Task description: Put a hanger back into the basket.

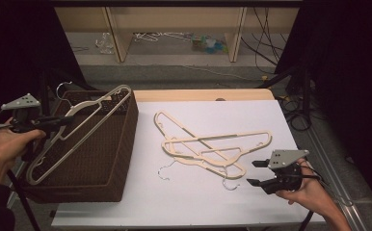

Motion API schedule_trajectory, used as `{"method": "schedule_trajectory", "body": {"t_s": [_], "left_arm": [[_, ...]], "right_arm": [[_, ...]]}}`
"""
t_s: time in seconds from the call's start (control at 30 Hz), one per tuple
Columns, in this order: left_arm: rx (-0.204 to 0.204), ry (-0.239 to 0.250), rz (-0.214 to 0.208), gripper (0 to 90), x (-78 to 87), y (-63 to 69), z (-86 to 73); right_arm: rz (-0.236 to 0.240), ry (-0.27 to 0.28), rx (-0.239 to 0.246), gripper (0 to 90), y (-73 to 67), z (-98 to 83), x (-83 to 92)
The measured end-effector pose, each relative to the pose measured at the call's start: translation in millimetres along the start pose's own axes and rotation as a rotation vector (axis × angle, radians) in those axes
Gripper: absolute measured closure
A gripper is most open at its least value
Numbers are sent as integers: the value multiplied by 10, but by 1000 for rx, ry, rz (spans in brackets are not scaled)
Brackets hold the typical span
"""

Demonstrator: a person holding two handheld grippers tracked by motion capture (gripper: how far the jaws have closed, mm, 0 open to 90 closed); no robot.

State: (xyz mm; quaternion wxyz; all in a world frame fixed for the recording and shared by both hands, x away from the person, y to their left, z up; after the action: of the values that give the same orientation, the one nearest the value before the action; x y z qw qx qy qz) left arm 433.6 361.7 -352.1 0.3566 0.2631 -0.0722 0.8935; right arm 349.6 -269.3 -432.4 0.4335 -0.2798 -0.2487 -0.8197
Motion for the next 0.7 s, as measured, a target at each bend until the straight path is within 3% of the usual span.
{"method": "schedule_trajectory", "body": {"t_s": [0.1, 0.13, 0.17, 0.2, 0.3, 0.33, 0.37, 0.4, 0.43, 0.47, 0.5, 0.53, 0.57, 0.6, 0.63, 0.67, 0.7], "left_arm": [[0, -13, 0, 856, 16, 1, -61], [22, -21, 1, 856, 20, 14, -92], [-10, -27, -10, 857, 4, -6, -117], [-10, -27, -10, 856, 4, -6, -117], [10, -41, -19, 856, -103, -16, -212], [121, -48, -16, 856, -142, 69, -249], [165, -51, 1, 855, -189, 107, -271], [165, -51, 1, 854, -189, 107, -271], [16, -118, -8, 853, -244, -5, -287], [31, -128, -6, 852, -277, -6, -314], [18, -143, 1, 850, -303, -35, -340], [40, -168, 18, 848, -324, -40, -374], [32, -190, 20, 847, -359, -63, -404], [-2, -216, 21, 848, -385, -109, -433], [-2, -216, 21, 847, -385, -109, -433], [-117, -272, 22, 845, -425, -216, -470], [-36, -279, 40, 841, -430, -179, -508]], "right_arm": [[1, -3, 3, 396, -1, -5, -2], [5, -5, 3, 396, -2, -7, -4], [1, -5, 3, 396, -1, -9, -11], [2, -8, 4, 396, 0, -12, -16], [1, -16, -1, 394, -5, -20, -32], [2, -17, 0, 394, -5, -22, -36], [2, -17, 0, 394, -5, -23, -39], [2, -17, 0, 394, -5, -23, -39], [4, -22, -1, 393, -2, -29, -36], [4, -23, 0, 393, 0, -32, -38], [4, -25, -3, 393, 1, -36, -39], [6, -27, -4, 392, 2, -40, -40], [9, -28, -2, 392, 2, -44, -42], [9, -29, -3, 392, 2, -46, -45], [9, -30, -3, 392, 0, -48, -48], [8, -26, -2, 391, -2, -48, -55], [9, -23, 0, 390, -3, -47, -61]]}}
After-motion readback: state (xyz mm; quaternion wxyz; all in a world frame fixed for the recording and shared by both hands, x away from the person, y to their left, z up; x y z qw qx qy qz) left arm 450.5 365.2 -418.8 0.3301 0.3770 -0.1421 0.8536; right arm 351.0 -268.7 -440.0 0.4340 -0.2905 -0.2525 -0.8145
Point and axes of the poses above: each handheld gripper's, and its own axes: x roughly backward along the jaws, z roughly out of its top, y roughly to its right, the point moved 4 cm from there along -x, roughly forward along the jaws, and after that the axes turned 6 degrees about -z, right-handed, at the moved point
